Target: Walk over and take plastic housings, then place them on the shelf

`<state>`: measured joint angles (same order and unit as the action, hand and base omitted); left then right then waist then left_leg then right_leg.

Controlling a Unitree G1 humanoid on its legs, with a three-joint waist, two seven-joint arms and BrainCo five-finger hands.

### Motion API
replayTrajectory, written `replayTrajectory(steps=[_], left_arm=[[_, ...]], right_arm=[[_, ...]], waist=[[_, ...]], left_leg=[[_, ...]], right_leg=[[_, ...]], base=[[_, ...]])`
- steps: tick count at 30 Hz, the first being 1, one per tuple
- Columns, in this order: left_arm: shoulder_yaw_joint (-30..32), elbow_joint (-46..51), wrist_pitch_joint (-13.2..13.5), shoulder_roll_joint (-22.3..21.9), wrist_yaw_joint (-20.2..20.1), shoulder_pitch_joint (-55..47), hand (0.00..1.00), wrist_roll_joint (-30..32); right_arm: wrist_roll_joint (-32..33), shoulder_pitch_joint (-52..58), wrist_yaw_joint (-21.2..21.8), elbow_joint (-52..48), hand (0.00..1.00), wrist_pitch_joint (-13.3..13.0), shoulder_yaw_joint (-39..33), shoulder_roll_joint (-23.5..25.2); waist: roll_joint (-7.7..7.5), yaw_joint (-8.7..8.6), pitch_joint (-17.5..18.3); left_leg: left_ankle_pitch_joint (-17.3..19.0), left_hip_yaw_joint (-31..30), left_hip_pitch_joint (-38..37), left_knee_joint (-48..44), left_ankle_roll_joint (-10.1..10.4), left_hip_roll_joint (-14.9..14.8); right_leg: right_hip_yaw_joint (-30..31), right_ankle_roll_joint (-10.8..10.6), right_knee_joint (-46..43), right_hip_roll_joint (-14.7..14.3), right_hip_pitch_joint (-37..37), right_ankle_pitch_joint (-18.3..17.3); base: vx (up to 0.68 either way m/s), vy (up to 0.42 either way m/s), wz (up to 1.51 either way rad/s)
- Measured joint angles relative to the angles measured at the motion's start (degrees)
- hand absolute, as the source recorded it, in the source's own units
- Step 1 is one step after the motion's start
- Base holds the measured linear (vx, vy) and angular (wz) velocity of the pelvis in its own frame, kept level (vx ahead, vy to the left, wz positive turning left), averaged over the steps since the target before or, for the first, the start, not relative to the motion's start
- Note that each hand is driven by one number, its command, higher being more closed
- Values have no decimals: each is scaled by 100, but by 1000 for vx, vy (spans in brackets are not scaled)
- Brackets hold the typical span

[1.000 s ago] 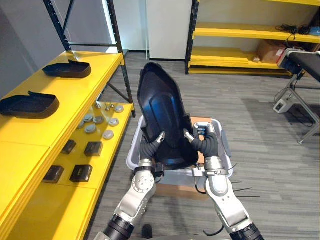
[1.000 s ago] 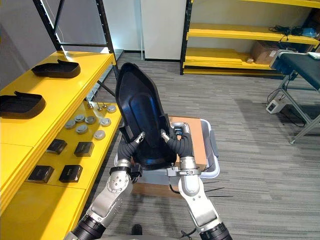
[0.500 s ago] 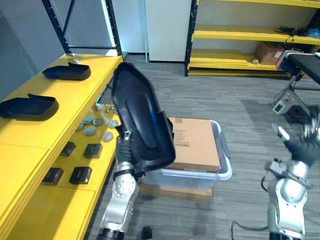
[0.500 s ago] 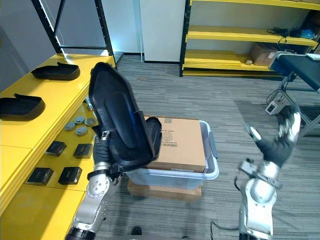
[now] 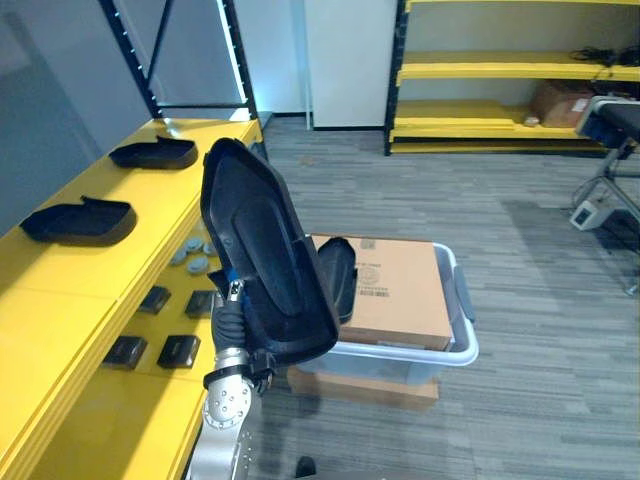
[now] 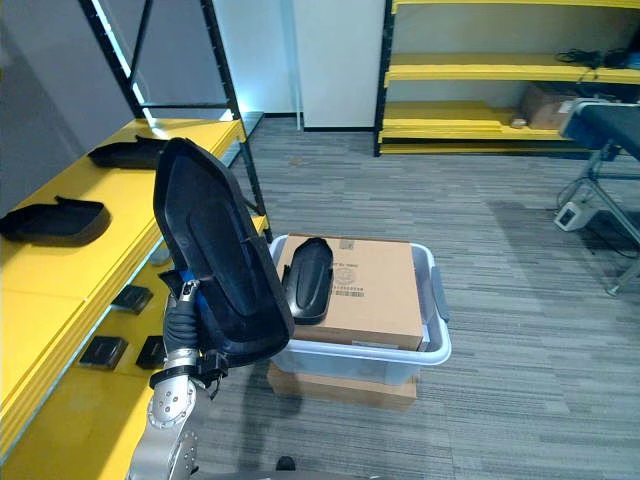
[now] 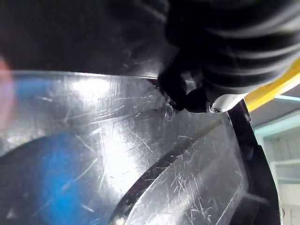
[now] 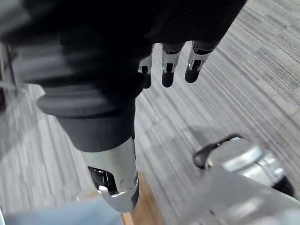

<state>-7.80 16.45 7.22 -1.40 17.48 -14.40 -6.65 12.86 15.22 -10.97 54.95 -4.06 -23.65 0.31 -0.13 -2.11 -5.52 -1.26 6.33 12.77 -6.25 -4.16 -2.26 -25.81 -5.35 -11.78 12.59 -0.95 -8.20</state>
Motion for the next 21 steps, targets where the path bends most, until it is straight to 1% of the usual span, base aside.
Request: replayTrajectory(steps=[1,2,3,4,5,6,7,8,9,10,11,12,13,14,15,16,17,18,19,20,21], left_arm=[[-4,-1,11,-85,9,0,100,-6],[-15,-2,12,-112,6,-5,100,-12],[-66,-57,22,-113,4,32,100,-52],[-128,-61,35,-89,3,48,100,-60],[-181,-74,63,-58,-3,82,100,-88],[-273,-153,105,-43,-33,159,100,-178],[-312,-263,107,5,-87,227,100,-234],[-336,-326,106,34,-108,237,100,-270],[-393,-447,105,110,-138,291,100,-289],[-386,-517,97,128,-174,325,100,-289],[-388,-566,88,111,-223,331,100,-290],[-430,-684,82,115,-251,370,100,-290],[-471,-761,77,122,-255,426,100,-288],[-495,-819,74,205,-245,523,100,-284],[-485,-822,75,251,-240,536,100,-279],[-378,-832,75,299,-235,537,100,-275],[-297,-836,75,307,-223,539,100,-277],[-240,-838,79,322,-220,555,100,-277],[-220,-876,89,340,-218,615,100,-278],[-219,-929,91,342,-215,662,100,-280],[-211,-1013,92,344,-193,687,100,-281]], right_arm=[[-10,-40,-4,-117,0,0,30,-58],[-21,-31,3,-214,0,1,59,-93],[-72,-129,5,-229,0,3,124,-115],[-144,-217,7,-242,0,3,179,-173],[-189,-276,6,-238,0,7,174,-201],[-227,-442,3,-215,0,18,165,-234],[-239,-615,0,-124,0,48,163,-238],[-251,-683,5,-64,0,53,170,-249],[-287,-774,9,6,0,56,172,-202],[-331,-837,11,35,0,82,179,-159],[-392,-877,9,24,0,130,198,-144],[-454,-861,45,-14,0,167,215,-161],[-455,-842,77,-8,0,193,226,-165],[-446,-851,117,-19,0,226,332,-125],[-459,-877,116,-34,0,215,402,-136],[-480,-907,117,-64,0,215,526,-155],[-541,-903,116,-136,0,205,641,-166],[-606,-892,123,-235,0,195,687,-158],[-664,-885,121,-324,0,180,702,-153],[-672,-872,120,-383,0,179,712,-158],[-674,-847,119,-482,0,175,794,-178]], waist=[[75,4,-74],[157,7,-100],[90,-21,-128],[59,-22,-117],[55,-17,-130],[46,-3,-153],[58,3,-151],[18,3,-144],[-63,7,-145],[-118,18,-153],[-119,-6,-156],[-82,-46,-162],[-21,-55,-152],[-40,-82,-217],[-54,-79,-232],[-63,-113,-238],[-46,-134,-249],[-31,-211,-258],[-28,-279,-265],[-13,-298,-277],[8,-335,-300]], left_leg=[[115,1085,177,-669,-161,-335],[182,1560,138,-817,-202,-546],[303,2170,79,-796,-115,-662],[393,2744,40,-780,-145,-711],[419,2942,60,-793,-136,-724],[419,3184,112,-838,-135,-729],[485,3121,140,-897,-145,-607],[543,3076,131,-903,-155,-519],[708,2997,130,-1050,-169,-393],[881,2948,130,-1222,-157,-318],[1063,2821,134,-1385,-179,-246],[1240,2674,66,-1487,-237,-171],[1300,2602,-31,-1467,-247,-137],[1402,2401,-243,-1431,-198,-92],[1407,2339,-355,-1368,-197,-74],[1393,2279,-558,-1262,-212,-66],[1408,2168,-685,-1206,-190,-55],[1406,2031,-769,-1170,-185,-46],[1421,1794,-825,-1177,-154,-36],[1435,1675,-866,-1178,-130,-37],[1467,1442,-957,-1192,-61,-37]], right_leg=[[-444,-42,-201,68,-88,-105],[-651,-80,-336,54,-143,-189],[-990,-152,-605,233,-193,-336],[-1274,-214,-581,356,-270,-373],[-1409,-253,-509,383,-321,-384],[-1664,-312,-406,474,-421,-418],[-1735,-404,-395,549,-517,-485],[-1739,-452,-390,583,-568,-517],[-1764,-469,-393,681,-688,-537],[-1830,-436,-450,787,-781,-570],[-1789,-203,-759,880,-838,-555],[-1461,255,-1651,1174,-583,-406],[-1068,439,-2142,1267,-374,-327],[-69,321,-2891,1069,123,-552],[193,291,-3003,958,283,-679],[529,304,-2957,717,562,-865],[712,267,-2778,503,752,-960],[953,213,-2548,282,949,-1033],[1456,182,-2228,-33,1231,-1045],[1728,152,-2075,-181,1361,-1027],[2231,33,-1779,-417,1570,-941]], base=[[19,61,178],[83,44,189],[97,38,170],[120,34,166],[147,40,144],[142,71,118],[125,94,97],[122,129,71],[173,138,48],[208,126,46],[311,176,49],[215,127,51],[336,202,64],[231,112,47],[411,151,47],[293,61,36],[351,35,56],[283,-37,89],[227,-40,98],[274,-105,110],[259,-132,103]])
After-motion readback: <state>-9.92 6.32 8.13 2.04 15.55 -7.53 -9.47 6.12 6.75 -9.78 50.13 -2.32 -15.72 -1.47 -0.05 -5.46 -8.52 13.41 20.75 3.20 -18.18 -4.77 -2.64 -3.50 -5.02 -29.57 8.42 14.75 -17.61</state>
